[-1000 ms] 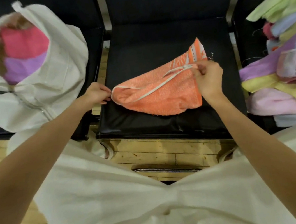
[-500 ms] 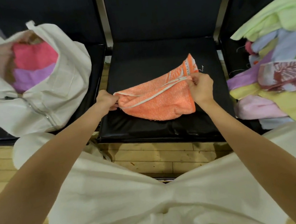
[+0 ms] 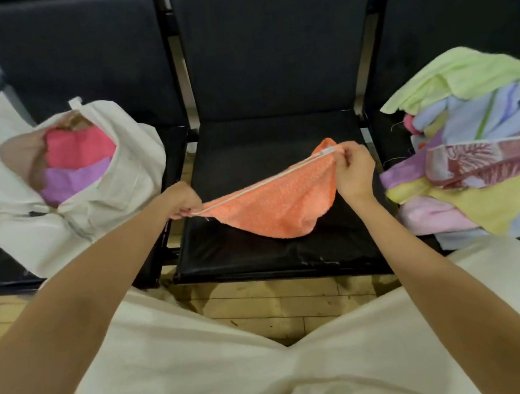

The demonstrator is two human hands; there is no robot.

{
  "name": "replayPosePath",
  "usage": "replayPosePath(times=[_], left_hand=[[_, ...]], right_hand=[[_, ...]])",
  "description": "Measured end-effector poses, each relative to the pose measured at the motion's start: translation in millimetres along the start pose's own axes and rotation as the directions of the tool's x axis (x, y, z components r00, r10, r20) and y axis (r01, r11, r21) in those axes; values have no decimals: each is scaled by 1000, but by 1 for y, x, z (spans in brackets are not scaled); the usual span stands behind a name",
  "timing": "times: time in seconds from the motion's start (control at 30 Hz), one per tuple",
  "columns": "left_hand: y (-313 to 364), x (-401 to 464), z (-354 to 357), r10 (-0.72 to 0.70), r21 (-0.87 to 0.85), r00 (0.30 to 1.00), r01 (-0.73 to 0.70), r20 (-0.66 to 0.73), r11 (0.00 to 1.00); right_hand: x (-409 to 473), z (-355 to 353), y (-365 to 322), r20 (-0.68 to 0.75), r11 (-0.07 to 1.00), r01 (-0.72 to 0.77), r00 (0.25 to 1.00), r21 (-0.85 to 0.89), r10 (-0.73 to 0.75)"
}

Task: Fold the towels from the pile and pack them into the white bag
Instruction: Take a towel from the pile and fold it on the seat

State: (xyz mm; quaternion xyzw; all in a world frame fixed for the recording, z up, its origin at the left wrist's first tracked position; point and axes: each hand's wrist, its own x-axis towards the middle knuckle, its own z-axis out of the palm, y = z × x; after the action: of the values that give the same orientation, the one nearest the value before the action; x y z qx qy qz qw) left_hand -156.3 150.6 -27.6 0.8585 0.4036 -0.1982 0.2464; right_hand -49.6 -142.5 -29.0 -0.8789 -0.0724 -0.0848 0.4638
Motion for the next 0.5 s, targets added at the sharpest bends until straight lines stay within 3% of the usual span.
replayPosePath(times=[0.07,0.2,0.3,0.4,0.43,0.5], left_hand=[[3,-4,2,33,-27,999,-34,-37,999],[11,-6,-13,75,-335,930,-204,-359,920],[30,-19,-45,37,-461,783,-403,-621,791],[47,-38,-77,-14,-581,717,-554,-697,596],[50,-44,-87,-3,-553,674,-604,-739,574],[52,-59,-101,39,-404,522,-704,-852,584]], right_hand=[[-1,-5,-1,-22,1000,2,1000,13,-1],[-1,-19,-2,-69,999,-31,997,40,33],[1,-33,-18,-139,998,13,990,69,-3],[6,-43,-36,-222,990,60,975,129,-31],[8,-44,-42,-243,985,75,969,158,-35],[10,-47,-54,-290,972,112,956,207,-48]])
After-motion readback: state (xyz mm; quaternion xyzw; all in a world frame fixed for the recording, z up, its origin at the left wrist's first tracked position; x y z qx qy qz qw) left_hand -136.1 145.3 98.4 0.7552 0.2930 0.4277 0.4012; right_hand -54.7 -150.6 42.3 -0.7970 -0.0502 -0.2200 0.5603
